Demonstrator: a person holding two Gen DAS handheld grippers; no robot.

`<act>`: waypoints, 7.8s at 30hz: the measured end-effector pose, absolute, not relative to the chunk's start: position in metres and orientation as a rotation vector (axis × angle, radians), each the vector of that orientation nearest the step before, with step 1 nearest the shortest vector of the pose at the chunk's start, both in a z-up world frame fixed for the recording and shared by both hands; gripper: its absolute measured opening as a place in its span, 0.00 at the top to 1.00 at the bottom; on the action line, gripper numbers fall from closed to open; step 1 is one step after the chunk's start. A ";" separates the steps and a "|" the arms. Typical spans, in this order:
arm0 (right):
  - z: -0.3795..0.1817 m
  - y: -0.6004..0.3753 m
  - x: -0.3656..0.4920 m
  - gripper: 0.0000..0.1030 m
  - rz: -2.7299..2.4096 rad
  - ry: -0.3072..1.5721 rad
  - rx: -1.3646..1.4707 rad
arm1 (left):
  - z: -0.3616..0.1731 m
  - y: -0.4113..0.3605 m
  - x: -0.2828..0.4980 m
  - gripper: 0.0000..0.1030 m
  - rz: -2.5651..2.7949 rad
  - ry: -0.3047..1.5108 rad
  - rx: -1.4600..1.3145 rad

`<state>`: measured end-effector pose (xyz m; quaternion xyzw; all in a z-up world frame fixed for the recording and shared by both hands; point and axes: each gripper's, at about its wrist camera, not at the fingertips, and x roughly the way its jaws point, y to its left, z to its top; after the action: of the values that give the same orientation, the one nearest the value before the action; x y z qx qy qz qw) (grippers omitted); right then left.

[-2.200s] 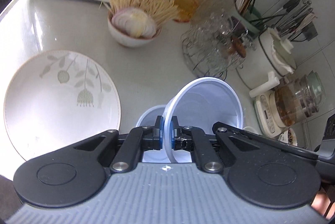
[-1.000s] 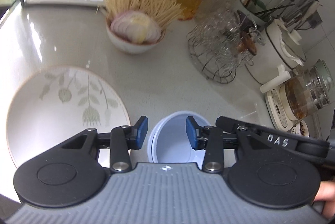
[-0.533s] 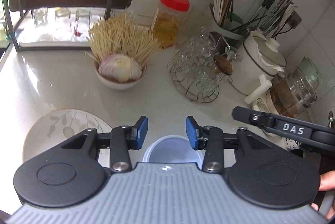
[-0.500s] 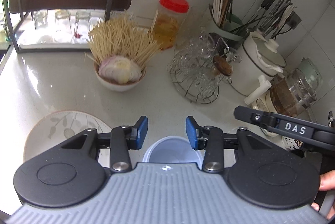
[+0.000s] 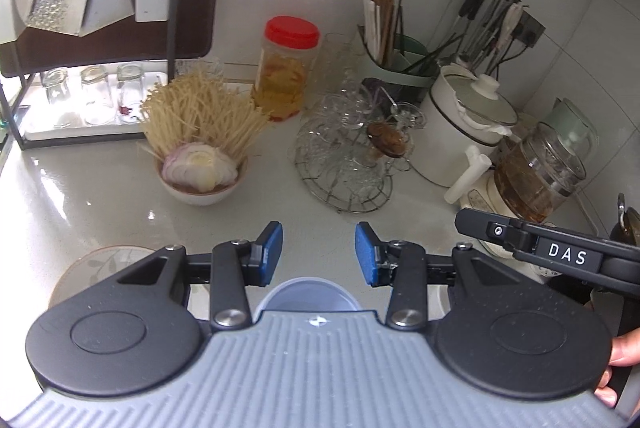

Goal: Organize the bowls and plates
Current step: 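Move both tools to the white ceramic bowl by the kettle base, then close both tools on the rim of the white bowl, then lift the white bowl with both tools and carry it over the blue bowls, then lower the white bowl into the blue bowls and open both tools, then close both tools on the rim of the nested bowl stack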

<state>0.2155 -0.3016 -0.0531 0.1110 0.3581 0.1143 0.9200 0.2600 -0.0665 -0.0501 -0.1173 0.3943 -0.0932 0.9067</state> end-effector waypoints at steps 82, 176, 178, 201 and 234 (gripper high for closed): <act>-0.206 -0.491 0.224 0.84 0.018 1.093 0.606 | -0.198 -0.270 0.356 0.67 -0.412 1.291 -0.225; -0.138 -0.274 0.241 0.90 0.345 1.103 0.335 | -0.139 -0.030 0.266 0.93 -0.126 1.120 -0.458; -0.141 -0.273 0.242 0.90 0.353 1.118 0.330 | -0.144 -0.029 0.266 0.93 -0.113 1.144 -0.460; -0.151 -0.271 0.258 0.70 0.407 1.170 0.259 | -0.158 -0.029 0.269 0.53 -0.034 1.173 -0.521; -0.206 -0.284 0.271 0.64 0.411 1.255 0.350 | -0.161 -0.037 0.265 0.53 0.000 1.160 -0.553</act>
<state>0.2714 -0.2839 -0.2065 0.1618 0.5796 0.1898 0.7758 0.2651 -0.0370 -0.1612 -0.2580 0.5410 -0.0001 0.8005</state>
